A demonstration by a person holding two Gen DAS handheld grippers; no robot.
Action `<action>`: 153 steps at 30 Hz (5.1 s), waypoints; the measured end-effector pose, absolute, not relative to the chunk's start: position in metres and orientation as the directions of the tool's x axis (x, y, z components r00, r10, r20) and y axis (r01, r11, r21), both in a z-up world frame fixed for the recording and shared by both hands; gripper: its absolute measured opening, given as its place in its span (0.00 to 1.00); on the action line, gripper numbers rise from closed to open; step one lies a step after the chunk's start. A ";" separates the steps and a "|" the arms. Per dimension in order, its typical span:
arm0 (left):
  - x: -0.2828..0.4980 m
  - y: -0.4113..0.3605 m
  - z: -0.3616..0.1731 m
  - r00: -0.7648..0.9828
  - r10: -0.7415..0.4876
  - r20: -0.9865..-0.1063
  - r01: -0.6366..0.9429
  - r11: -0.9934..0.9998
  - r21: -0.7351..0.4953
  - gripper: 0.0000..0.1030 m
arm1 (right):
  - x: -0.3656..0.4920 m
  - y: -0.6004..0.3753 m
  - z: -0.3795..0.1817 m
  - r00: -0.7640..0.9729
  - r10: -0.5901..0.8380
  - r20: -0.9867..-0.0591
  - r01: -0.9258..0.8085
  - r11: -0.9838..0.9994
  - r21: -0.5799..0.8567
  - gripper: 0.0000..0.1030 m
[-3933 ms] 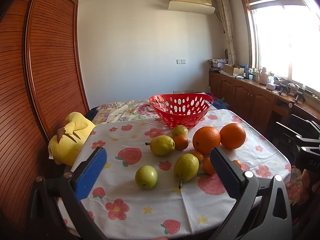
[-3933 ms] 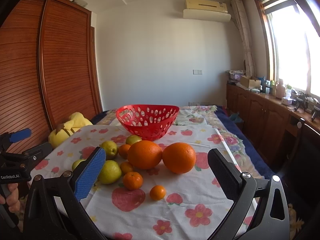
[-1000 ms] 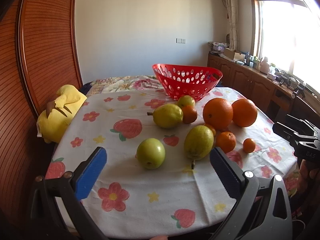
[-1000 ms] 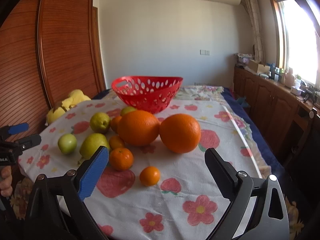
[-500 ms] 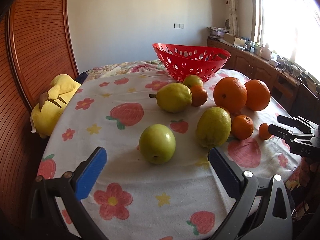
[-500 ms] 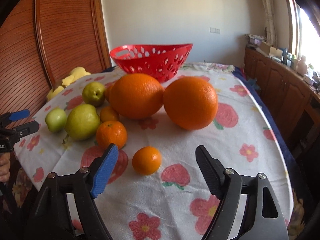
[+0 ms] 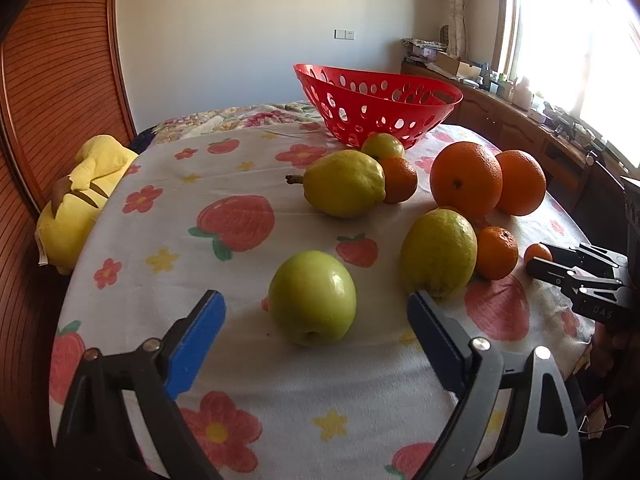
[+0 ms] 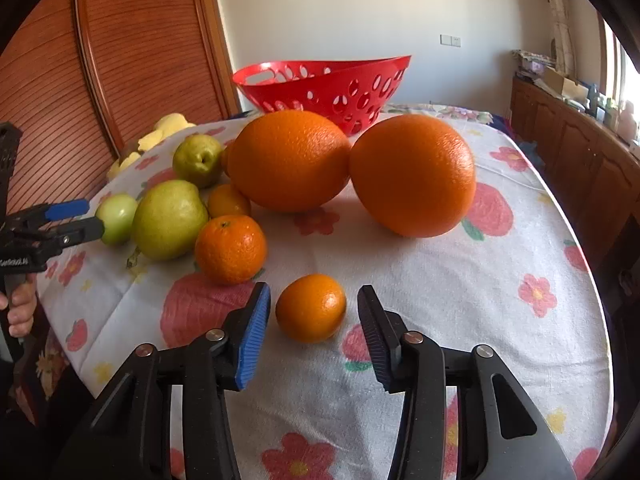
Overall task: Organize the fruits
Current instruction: 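Reach the right tool to the small mandarin while the left tool reaches the green apple, then close the right tool on the mandarin while the left tool grasps the green apple, then carry both fruits over the red basket and open both tools to drop them, then reach the right tool to a large orange while the left tool reaches a yellow pear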
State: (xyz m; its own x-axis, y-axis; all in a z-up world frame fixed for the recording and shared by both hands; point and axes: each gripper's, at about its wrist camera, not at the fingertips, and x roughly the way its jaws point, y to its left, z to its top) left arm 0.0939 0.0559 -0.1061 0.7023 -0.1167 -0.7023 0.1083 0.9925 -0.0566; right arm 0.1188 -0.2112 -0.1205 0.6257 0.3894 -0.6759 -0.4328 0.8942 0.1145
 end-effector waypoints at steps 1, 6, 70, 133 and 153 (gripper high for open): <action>0.095 0.056 -0.106 0.702 -0.116 -0.702 0.109 0.992 -0.055 0.89 | 0.120 -0.210 -0.121 0.621 0.390 -0.680 -0.437 0.893 0.113 0.43; 0.103 0.057 -0.109 0.683 -0.130 -0.719 0.124 0.990 -0.061 0.72 | 0.120 -0.208 -0.122 0.620 0.383 -0.685 -0.443 0.891 0.097 0.34; 0.225 0.010 -0.001 0.783 -0.212 -0.584 0.241 0.970 -0.029 0.49 | 0.224 -0.188 0.020 0.696 0.464 -0.548 -0.570 0.821 -0.029 0.33; 0.201 0.020 -0.041 0.740 -0.231 -0.631 0.241 0.968 -0.071 0.61 | 0.280 -0.183 -0.015 0.591 0.438 -0.677 -0.536 0.841 0.076 0.48; 0.132 -0.002 -0.082 0.706 -0.277 -0.652 0.274 0.956 -0.109 0.62 | 0.199 -0.221 -0.038 0.666 0.344 -0.662 -0.429 0.903 0.039 0.74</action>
State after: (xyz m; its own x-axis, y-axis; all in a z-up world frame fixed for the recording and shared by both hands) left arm 0.1324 -0.0017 -0.0818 0.7056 -0.2766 -0.6524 0.2739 0.9556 -0.1090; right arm 0.1986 -0.2212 -0.0376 0.6656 0.3443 -0.6622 -0.4286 0.9027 0.0386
